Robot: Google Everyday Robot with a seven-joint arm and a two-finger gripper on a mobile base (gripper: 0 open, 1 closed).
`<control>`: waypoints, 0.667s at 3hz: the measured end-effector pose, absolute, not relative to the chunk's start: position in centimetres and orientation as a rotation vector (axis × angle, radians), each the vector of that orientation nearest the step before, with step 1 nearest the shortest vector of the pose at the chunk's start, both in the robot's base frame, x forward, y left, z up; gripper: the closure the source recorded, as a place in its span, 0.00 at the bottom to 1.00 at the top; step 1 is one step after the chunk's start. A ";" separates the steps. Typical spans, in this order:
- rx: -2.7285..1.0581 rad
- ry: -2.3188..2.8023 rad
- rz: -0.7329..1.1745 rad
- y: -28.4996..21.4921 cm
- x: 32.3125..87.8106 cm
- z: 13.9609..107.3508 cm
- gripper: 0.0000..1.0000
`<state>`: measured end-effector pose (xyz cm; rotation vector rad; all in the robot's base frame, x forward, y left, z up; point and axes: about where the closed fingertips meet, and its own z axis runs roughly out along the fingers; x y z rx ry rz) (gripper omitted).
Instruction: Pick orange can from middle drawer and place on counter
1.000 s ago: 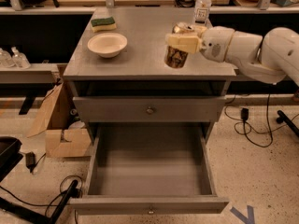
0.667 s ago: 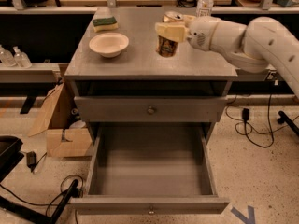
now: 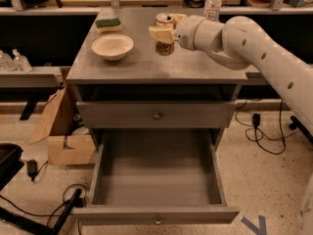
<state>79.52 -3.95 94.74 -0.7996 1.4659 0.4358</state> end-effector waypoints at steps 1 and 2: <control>-0.791 1.533 0.439 -4.7 81.6 90.7 1.00; -0.792 1.537 0.439 -4.7 81.7 90.4 0.82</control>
Offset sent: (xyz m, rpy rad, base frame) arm 0.0189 -0.0067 -0.0361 -0.0140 0.0531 -0.0165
